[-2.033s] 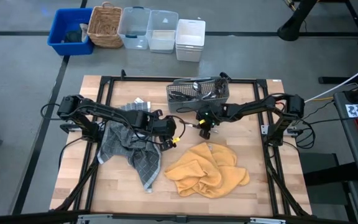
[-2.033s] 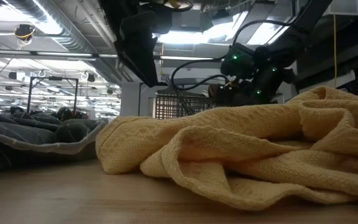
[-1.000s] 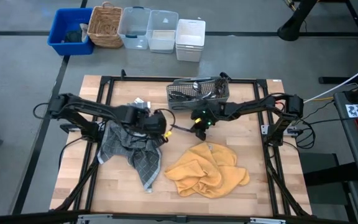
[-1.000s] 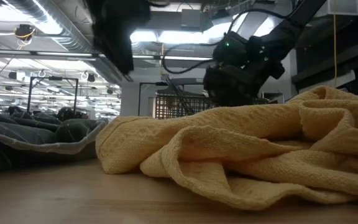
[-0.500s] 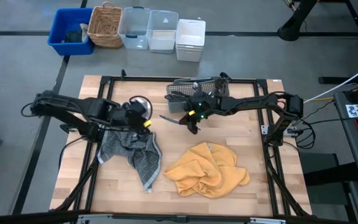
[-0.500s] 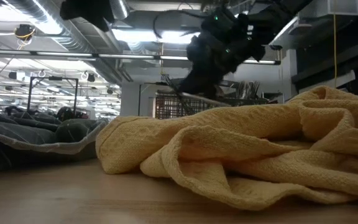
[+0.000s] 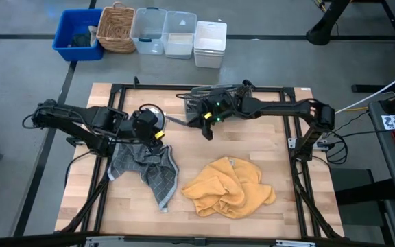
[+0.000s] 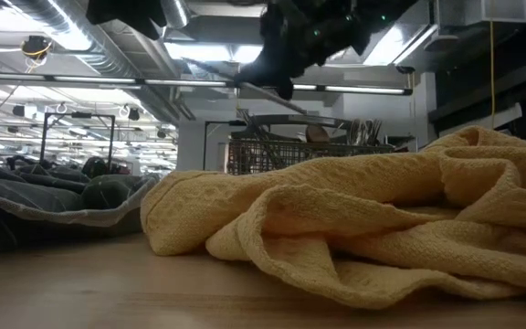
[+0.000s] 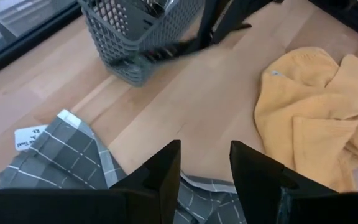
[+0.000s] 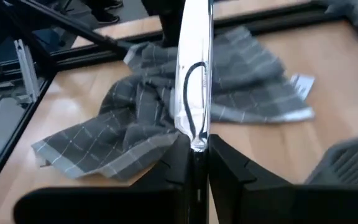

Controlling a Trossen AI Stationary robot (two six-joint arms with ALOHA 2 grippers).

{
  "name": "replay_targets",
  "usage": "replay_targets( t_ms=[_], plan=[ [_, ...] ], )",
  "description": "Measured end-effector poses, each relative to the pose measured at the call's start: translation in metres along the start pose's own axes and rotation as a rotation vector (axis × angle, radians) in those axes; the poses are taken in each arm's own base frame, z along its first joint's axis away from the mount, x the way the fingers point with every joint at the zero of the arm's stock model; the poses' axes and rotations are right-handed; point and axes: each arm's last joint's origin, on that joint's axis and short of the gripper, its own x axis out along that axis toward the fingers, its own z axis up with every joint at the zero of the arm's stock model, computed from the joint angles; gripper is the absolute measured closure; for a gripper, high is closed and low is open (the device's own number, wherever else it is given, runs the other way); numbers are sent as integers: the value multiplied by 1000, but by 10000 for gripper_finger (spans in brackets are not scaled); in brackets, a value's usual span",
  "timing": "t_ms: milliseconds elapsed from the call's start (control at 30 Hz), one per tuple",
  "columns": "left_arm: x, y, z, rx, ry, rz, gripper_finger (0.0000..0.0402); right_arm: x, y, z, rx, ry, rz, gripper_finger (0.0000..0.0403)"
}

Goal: Sort silverware
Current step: Put the silver knife into the gray utensil holder

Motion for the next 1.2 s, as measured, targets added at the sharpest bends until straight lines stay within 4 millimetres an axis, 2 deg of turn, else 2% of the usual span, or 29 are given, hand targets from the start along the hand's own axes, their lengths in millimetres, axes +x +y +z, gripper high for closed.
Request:
replay_targets(
  t_ms=[267,467,633,800,1033,1200],
  plan=[
    [0,1,1,0,-19,19,274,-22,-16,39,-58,-77,-78,361],
    [1,1,2,0,-53,52,274,-40,-41,50,-54,-118,-145,361],
    [1,1,2,0,-79,78,274,-47,-60,48,-125,-110,-197,361],
    [1,3,3,-5,-84,87,274,-46,-78,41,-156,-81,-229,361],
    [3,6,6,-27,-99,110,274,-31,-91,30,-161,-50,-208,361],
    [14,13,16,-171,-172,221,274,-22,-96,23,-180,-22,-205,361]
  ],
)
